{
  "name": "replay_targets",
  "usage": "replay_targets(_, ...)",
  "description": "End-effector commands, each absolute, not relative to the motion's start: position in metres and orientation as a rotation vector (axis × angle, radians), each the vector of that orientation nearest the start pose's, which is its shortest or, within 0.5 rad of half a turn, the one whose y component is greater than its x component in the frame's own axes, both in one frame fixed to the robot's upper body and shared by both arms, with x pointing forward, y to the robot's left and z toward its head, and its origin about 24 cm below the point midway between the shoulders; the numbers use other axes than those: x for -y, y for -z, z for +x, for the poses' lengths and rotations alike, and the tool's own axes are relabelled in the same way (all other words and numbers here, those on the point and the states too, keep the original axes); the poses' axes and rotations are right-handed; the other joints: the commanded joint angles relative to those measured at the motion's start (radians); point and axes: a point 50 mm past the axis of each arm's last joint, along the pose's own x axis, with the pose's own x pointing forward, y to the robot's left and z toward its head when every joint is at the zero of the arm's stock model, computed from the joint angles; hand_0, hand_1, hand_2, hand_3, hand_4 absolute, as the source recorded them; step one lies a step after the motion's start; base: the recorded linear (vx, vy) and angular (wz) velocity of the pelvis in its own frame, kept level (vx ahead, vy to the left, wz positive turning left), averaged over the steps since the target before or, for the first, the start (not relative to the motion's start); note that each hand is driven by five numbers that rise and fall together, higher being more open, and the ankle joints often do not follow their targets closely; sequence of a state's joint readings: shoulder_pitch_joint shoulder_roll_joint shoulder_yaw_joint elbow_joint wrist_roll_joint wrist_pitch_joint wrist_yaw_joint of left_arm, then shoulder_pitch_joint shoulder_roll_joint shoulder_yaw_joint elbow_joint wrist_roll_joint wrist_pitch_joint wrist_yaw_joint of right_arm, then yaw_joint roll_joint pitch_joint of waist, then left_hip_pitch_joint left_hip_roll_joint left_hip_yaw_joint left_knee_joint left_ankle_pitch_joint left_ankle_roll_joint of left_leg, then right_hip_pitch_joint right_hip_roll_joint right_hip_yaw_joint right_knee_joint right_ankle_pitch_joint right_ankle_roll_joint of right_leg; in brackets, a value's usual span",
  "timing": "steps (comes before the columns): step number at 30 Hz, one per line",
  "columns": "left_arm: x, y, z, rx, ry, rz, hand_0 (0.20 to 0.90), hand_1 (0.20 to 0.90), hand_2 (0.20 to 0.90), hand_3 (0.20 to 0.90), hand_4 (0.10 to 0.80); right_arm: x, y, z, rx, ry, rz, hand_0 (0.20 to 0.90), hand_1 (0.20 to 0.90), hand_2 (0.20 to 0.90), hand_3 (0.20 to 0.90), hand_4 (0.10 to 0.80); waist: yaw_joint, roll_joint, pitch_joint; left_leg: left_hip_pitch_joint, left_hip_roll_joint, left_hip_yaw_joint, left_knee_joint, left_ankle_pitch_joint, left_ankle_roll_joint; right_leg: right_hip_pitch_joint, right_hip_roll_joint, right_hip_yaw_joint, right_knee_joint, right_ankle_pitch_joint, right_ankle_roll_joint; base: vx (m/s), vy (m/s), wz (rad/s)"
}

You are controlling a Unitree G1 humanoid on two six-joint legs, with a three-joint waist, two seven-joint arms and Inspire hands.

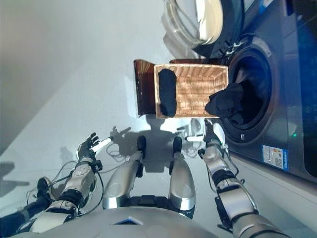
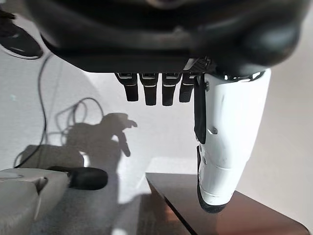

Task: Pick up the clothes and place them into the washing machine

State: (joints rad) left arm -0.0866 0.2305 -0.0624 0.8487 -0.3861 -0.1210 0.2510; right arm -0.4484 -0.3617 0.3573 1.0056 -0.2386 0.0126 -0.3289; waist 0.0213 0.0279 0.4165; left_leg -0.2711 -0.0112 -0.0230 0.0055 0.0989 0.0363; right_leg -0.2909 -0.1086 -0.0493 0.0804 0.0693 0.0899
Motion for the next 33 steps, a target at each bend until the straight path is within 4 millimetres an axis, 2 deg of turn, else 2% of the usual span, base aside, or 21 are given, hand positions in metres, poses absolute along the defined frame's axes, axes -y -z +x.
replay_targets(1,-0.246,0.074,0.215,-0.477,-0.439,0.014,0.9,0.9,0.9,0.9,0.8,0.236,-0.021,0.338,-0.229,0.154,-1.084,0.9,0.9,0.9,0.9,0.8,0.024,-0.029,-0.028,-0.041,0.031,0.011,0.061,-0.03,-0.092,-0.05,-0.099,0.018,0.029,0.05,0.072,0.012,0.012,0.05)
replay_targets(4,-0.241,0.068,0.222,-0.441,-0.412,-0.006,0.9,0.9,0.9,0.9,0.8,0.237,-0.049,0.359,-0.164,0.173,-1.229,0.9,0.9,0.9,0.9,0.8,0.032,-0.022,-0.024,-0.042,0.032,0.02,0.052,-0.03,-0.093,-0.057,-0.099,0.022,0.024,0.052,0.074,0.025,0.022,-0.02)
replay_targets(8,-0.232,0.06,0.233,-0.398,-0.377,-0.016,0.9,0.9,0.9,0.9,0.8,0.235,-0.068,0.371,-0.098,0.19,-1.397,0.9,0.9,0.9,0.9,0.8,0.031,-0.013,-0.018,-0.034,0.03,0.026,0.033,-0.026,-0.095,-0.062,-0.101,0.026,0.026,0.052,0.078,0.04,0.035,-0.01)
replay_targets(13,-0.225,0.055,0.241,-0.371,-0.36,-0.024,0.9,0.9,0.9,0.9,0.8,0.242,-0.07,0.372,-0.104,0.172,-1.635,0.9,0.9,0.9,0.9,0.8,0.03,-0.01,-0.016,-0.033,0.026,0.03,0.025,-0.032,-0.094,-0.073,-0.102,0.032,0.03,0.05,0.079,0.001,0.01,-0.01)
replay_targets(14,-0.222,0.055,0.242,-0.371,-0.348,-0.033,0.9,0.9,0.9,0.9,0.8,0.252,-0.071,0.371,-0.147,0.158,-1.738,0.9,0.9,0.9,0.9,0.8,0.033,-0.005,-0.011,-0.039,0.024,0.028,0.027,-0.032,-0.094,-0.082,-0.103,0.034,0.035,0.048,0.081,-0.017,0.014,-0.04)
replay_targets(15,-0.222,0.055,0.242,-0.371,-0.348,-0.033,0.9,0.9,0.9,0.9,0.8,0.252,-0.071,0.371,-0.147,0.158,-1.739,0.9,0.9,0.9,0.9,0.8,0.033,-0.004,-0.011,-0.04,0.024,0.028,0.027,-0.032,-0.094,-0.083,-0.103,0.034,0.036,0.048,0.081,-0.024,0.016,-0.03)
replay_targets(22,-0.215,0.057,0.242,-0.378,-0.317,-0.048,0.9,0.9,0.9,0.9,0.8,0.291,-0.068,0.358,-0.298,0.139,-1.989,0.9,0.9,0.9,0.9,0.8,0.038,0.015,0.011,-0.065,0.019,0.034,0.046,-0.035,-0.095,-0.118,-0.102,0.045,0.052,0.049,0.08,-0.029,0.006,-0.05)
replay_targets(23,-0.214,0.059,0.24,-0.388,-0.312,-0.054,0.9,0.9,0.9,0.9,0.8,0.301,-0.071,0.355,-0.334,0.146,-2.043,0.9,0.9,0.9,0.9,0.8,0.038,0.023,0.019,-0.07,0.017,0.034,0.051,-0.037,-0.094,-0.13,-0.102,0.05,0.06,0.05,0.08,-0.034,0.008,-0.04)
replay_targets(29,-0.212,0.06,0.239,-0.39,-0.313,-0.073,0.9,0.9,0.9,0.9,0.8,0.316,-0.079,0.351,-0.367,0.182,-2.087,0.9,0.9,0.9,0.9,0.8,0.034,0.043,0.037,-0.09,0.017,0.043,0.053,-0.032,-0.096,-0.167,-0.102,0.059,0.072,0.052,0.081,-0.035,0.009,-0.09)
replay_targets(33,-0.212,0.06,0.239,-0.387,-0.322,-0.086,0.9,0.9,0.9,0.9,0.8,0.315,-0.087,0.355,-0.34,0.207,-2.094,0.9,0.9,0.9,0.9,0.8,0.029,0.046,0.046,-0.098,0.021,0.049,0.043,-0.023,-0.101,-0.187,-0.096,0.064,0.074,0.055,0.081,-0.016,-0.019,-0.07)
